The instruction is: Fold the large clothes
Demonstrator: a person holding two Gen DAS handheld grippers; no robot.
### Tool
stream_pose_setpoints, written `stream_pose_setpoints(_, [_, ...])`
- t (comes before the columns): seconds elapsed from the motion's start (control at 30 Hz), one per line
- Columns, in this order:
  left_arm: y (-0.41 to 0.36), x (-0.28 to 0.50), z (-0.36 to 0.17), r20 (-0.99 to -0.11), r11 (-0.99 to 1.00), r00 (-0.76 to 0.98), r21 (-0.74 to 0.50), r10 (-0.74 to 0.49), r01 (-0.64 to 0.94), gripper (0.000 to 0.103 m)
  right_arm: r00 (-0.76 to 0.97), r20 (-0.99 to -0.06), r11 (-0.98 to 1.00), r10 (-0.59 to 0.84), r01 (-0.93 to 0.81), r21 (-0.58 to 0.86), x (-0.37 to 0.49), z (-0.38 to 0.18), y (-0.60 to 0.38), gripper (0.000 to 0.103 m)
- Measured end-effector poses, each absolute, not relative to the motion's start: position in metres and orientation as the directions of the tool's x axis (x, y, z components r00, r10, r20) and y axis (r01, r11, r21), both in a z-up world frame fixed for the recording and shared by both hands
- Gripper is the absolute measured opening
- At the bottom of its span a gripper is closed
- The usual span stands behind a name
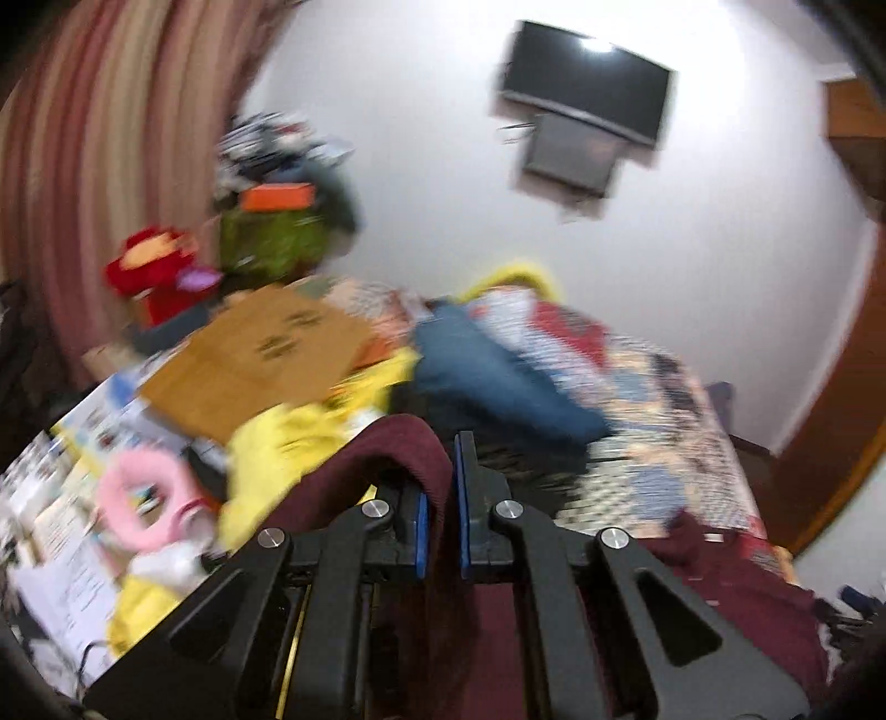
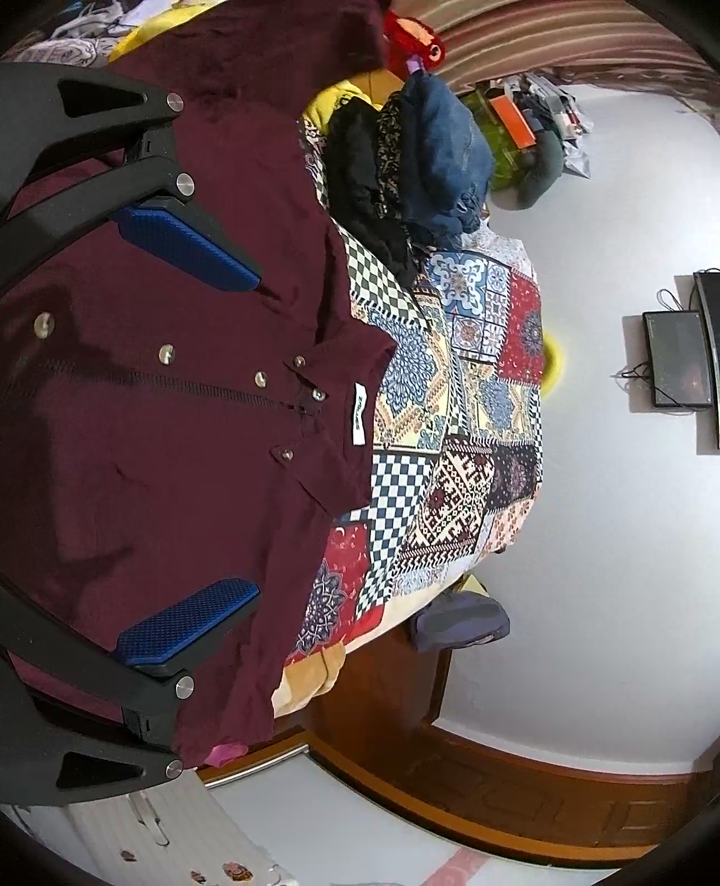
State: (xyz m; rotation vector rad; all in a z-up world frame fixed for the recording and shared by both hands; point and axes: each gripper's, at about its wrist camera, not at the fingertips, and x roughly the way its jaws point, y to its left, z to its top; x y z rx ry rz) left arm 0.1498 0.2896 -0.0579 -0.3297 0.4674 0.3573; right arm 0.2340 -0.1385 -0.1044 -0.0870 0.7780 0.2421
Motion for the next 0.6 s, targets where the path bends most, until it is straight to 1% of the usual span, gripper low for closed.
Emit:
stream_pose_setpoints(0.13, [0.221, 0.187, -0.039, -0.455, 0.948, 0.882, -0.208, 0.124, -0.241, 0.005, 0.694, -0.693, 0.97, 0.196, -0.24, 0.033, 0.235, -0.103, -0.152, 0.103])
stream_pose_setpoints(0.27, [0.158, 0.22, -0.038, -0.471, 0.973, 0.882, -0.21, -0.014, -0.097, 0.004, 0.701, -0.685, 0.973, 0.197, -0.228, 0.046, 0.236, -0.104, -0.166, 0.103])
stream_pose_setpoints(0.4, [0.085, 0.249, -0.054, -0.523, 0.982, 0.842, -0.185, -0.13, 0.037, 0.004, 0.696, -0.693, 0.976, 0.189, -0.212, 0.053, 0.237, -0.109, -0.178, 0.103])
stream_pose_setpoints(0.5, [0.038, 0.266, -0.079, -0.59, 0.985, 0.791, -0.142, -0.164, 0.098, 0.004, 0.686, -0.706, 0.98, 0.176, -0.19, 0.06, 0.24, -0.117, -0.19, 0.103])
stream_pose_setpoints(0.6, [0.003, 0.274, -0.109, -0.658, 0.98, 0.727, -0.132, -0.199, 0.148, 0.004, 0.676, -0.718, 0.983, 0.163, -0.172, 0.062, 0.24, -0.123, -0.2, 0.103])
